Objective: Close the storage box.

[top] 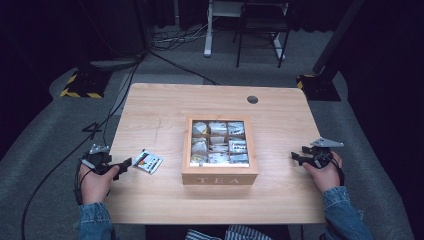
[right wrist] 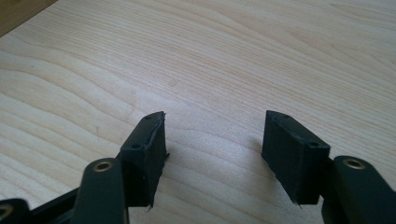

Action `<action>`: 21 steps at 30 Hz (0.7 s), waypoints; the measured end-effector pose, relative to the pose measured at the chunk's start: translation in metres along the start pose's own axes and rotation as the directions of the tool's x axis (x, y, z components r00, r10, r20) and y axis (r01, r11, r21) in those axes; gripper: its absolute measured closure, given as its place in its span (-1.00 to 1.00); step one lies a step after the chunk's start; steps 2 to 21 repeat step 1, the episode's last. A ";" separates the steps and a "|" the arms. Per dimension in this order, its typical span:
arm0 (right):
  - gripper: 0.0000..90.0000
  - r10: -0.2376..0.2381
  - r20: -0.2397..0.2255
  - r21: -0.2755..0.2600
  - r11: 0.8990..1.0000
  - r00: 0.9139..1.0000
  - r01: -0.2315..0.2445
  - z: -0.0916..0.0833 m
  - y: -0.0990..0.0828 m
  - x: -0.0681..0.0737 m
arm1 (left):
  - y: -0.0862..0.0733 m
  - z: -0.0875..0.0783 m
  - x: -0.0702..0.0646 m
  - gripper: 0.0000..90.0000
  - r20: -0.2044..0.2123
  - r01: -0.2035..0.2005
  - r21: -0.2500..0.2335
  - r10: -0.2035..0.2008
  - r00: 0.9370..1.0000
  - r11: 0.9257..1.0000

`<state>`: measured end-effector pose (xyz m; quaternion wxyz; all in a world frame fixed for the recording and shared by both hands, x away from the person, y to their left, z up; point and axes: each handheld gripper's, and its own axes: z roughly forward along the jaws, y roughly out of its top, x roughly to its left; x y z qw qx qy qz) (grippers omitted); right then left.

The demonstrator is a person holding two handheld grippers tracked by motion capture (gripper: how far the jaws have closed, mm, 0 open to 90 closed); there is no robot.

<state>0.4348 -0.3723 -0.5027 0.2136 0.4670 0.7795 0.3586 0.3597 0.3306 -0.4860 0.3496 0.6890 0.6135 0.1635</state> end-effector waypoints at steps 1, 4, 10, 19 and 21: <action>-0.13 -0.001 -0.002 0.000 1.000 1.000 0.001 0.000 0.000 0.000 | 0.001 0.000 0.000 -0.62 0.006 0.000 0.003 0.000 1.000 1.000; -0.13 -0.001 -0.002 0.000 1.000 1.000 0.001 0.000 0.000 0.000 | 0.001 0.000 0.000 -0.62 0.006 0.000 0.003 0.000 1.000 1.000; -0.13 -0.001 -0.002 0.000 1.000 1.000 0.001 0.000 0.000 0.000 | 0.001 0.000 0.000 -0.62 0.006 0.000 0.003 0.000 1.000 1.000; -0.13 -0.001 -0.002 0.000 1.000 1.000 0.001 0.000 0.000 0.000 | 0.001 0.000 0.000 -0.62 0.006 0.000 0.003 0.000 1.000 1.000; -0.13 -0.001 -0.002 0.000 1.000 1.000 0.001 0.000 0.000 0.000 | 0.001 0.000 0.000 -0.62 0.006 0.000 0.003 0.000 1.000 1.000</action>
